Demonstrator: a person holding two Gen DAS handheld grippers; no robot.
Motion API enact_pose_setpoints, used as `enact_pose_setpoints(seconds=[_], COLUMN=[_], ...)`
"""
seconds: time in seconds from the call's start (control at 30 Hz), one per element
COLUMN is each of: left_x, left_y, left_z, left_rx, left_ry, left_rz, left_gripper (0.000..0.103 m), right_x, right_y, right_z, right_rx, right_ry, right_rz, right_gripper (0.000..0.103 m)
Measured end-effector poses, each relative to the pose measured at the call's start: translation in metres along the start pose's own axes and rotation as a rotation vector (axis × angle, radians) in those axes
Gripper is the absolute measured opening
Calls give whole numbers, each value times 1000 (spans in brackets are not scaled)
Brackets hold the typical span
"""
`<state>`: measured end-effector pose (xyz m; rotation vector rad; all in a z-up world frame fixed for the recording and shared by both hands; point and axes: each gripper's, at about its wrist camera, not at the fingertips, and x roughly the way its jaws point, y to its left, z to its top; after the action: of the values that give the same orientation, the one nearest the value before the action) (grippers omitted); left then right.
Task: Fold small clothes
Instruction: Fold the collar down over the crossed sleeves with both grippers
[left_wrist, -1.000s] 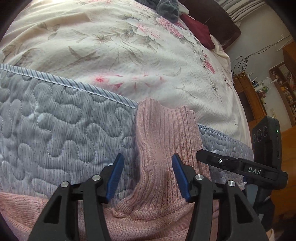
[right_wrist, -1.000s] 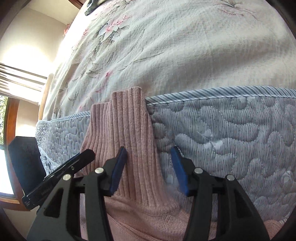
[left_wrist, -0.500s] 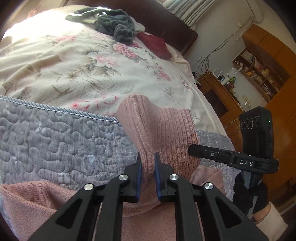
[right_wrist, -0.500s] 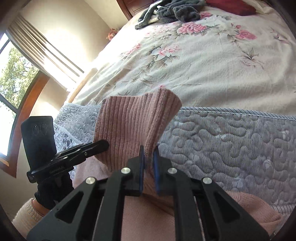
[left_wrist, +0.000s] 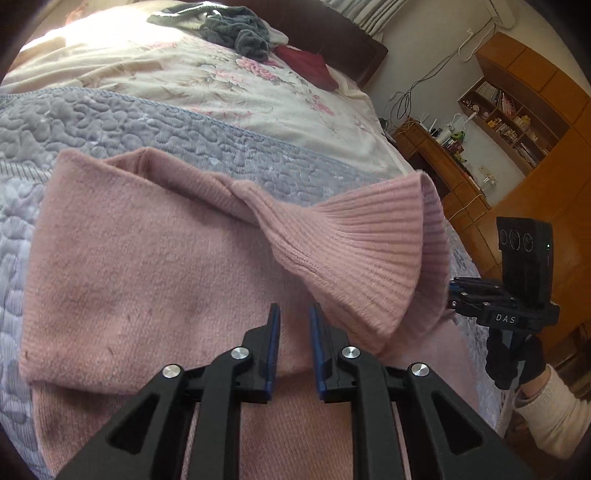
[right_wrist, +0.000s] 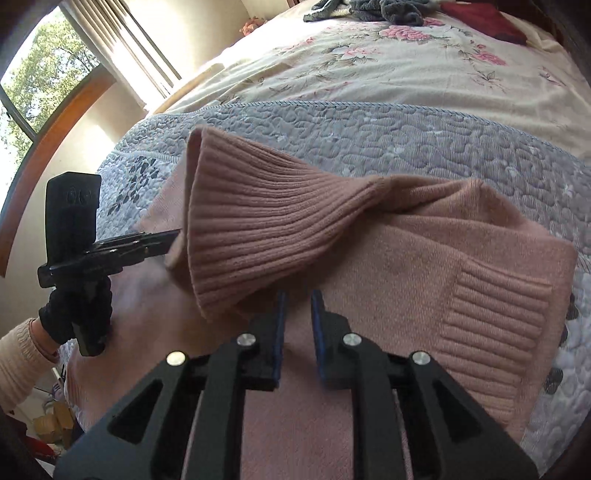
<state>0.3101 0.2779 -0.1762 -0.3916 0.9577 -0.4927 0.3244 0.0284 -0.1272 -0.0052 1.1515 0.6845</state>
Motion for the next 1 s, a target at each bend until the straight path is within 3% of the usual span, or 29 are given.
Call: enact_pose_setpoints(seconds=[0.03, 0.1, 0.17, 0.27, 0.37, 0.43, 0.47, 0.5, 0.53, 0.7, 0.83, 1.0], left_x=[-3, -10, -13, 0, 19, 27, 28, 31, 33, 24, 32, 30], left_y=[2, 2, -3, -10, -13, -14, -16, -17, -18, -8, 8, 19], left_z=[-5, -10, -7, 5, 8, 9, 10, 12, 15, 26, 18, 7], left_rx=[-16, -48, -72, -107, -160, -175, -169, -167, -171, -161, -141, -184], left_ry=[9, 20, 24, 69, 115, 116, 108, 112, 121, 86, 134, 108], left_rz=[0, -10, -8, -15, -10, -6, -10, -22, -32, -35, 28, 9], left_gripper=[15, 25, 50, 56, 57, 54, 41, 29, 14, 12, 9, 11], right_x=[-1, -6, -12, -4, 17, 31, 34, 38, 37, 15, 25, 40], right_y=[-3, -11, -15, -24, -21, -15, -13, -12, -13, -21, -30, -34], right_z=[-7, -14, -14, -5, 5, 7, 9, 12, 14, 21, 12, 5], right_rx=[20, 90, 177, 313, 346, 361, 359, 361, 371, 346, 350, 369], right_ry=[9, 10, 0, 5, 58, 91, 93, 103, 108, 55, 99, 103], right_rz=[7, 50, 122, 215, 178, 162, 169, 184, 193, 121, 73, 51], right_gripper=[15, 15, 22, 48, 52, 49, 34, 8, 8, 6, 6, 5])
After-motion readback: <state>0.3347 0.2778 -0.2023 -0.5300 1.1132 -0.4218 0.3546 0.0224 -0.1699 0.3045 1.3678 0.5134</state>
